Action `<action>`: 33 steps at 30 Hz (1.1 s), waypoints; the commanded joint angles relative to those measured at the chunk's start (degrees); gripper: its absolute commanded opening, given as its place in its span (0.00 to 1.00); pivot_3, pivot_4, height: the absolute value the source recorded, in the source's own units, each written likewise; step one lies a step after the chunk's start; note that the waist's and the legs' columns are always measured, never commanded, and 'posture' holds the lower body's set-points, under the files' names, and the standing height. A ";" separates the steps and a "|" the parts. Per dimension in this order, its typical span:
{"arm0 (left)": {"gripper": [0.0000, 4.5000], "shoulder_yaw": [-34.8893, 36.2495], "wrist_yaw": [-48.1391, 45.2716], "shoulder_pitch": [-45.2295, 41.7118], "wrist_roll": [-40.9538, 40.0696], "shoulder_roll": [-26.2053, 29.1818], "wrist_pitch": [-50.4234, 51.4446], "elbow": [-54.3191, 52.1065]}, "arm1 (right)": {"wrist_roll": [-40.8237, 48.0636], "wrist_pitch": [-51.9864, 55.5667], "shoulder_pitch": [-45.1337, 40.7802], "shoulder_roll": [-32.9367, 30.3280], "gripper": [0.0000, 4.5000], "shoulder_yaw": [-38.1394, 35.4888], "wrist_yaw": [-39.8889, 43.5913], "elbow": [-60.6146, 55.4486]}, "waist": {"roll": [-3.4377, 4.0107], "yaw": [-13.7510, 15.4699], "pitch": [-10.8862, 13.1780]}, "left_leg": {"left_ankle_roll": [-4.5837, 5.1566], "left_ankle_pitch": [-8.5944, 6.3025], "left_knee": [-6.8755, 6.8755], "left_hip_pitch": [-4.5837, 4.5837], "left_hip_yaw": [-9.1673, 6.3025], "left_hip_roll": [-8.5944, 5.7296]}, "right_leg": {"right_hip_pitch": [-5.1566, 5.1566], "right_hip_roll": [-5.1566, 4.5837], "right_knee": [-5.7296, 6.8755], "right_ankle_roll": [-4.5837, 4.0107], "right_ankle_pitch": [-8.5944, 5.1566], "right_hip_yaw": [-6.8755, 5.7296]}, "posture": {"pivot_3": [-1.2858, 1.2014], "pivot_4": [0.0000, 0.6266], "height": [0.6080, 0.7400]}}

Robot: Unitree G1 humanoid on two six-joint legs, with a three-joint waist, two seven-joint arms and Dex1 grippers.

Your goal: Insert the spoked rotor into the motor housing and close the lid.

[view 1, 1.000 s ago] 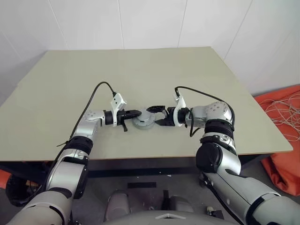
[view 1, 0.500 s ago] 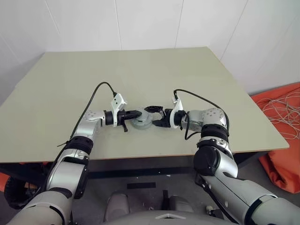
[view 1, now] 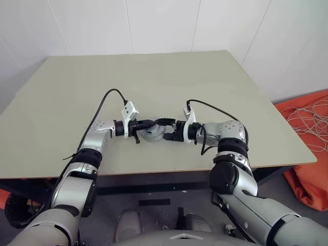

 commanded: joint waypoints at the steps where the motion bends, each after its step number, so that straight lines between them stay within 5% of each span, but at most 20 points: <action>1: 0.00 -0.83 -0.39 0.75 0.55 -0.24 0.50 -0.48 | 3.82 -0.17 -1.52 0.82 0.65 -0.48 0.68 -1.89 | 0.00 0.01 0.00 | 0.00 0.00 0.00 0.00 0.00 0.00 | 0.00 0.00 0.00 0.00 0.00 0.00 | 0.52 0.00 1.00; 7: 0.00 -0.71 -0.46 1.08 0.65 -0.23 0.73 -0.85 | 4.74 -0.03 -1.51 1.18 0.25 -0.22 0.48 -2.94 | 0.02 0.00 0.01 | 0.00 0.00 -0.03 -0.04 0.02 0.00 | -0.07 0.00 -0.01 0.00 0.00 0.00 | 0.52 0.00 1.00; 23: 0.00 4.43 4.29 1.53 -4.11 -1.15 4.35 -6.08 | 5.03 1.06 -1.06 1.24 0.24 -1.61 -0.20 -4.57 | 0.02 0.05 0.02 | 0.00 0.00 0.00 -0.46 0.01 -0.01 | -0.42 0.00 -0.01 0.02 0.02 -0.03 | 0.52 0.00 1.00; 33: 0.00 15.22 17.85 16.38 -22.07 -0.90 29.10 -41.96 | 5.06 -0.78 -0.21 0.57 0.24 -2.48 -0.83 -3.86 | 0.03 0.02 0.02 | 0.03 -0.01 0.04 -0.66 -0.04 -0.01 | -0.67 0.01 0.02 0.01 0.05 -0.15 | 0.52 0.00 1.00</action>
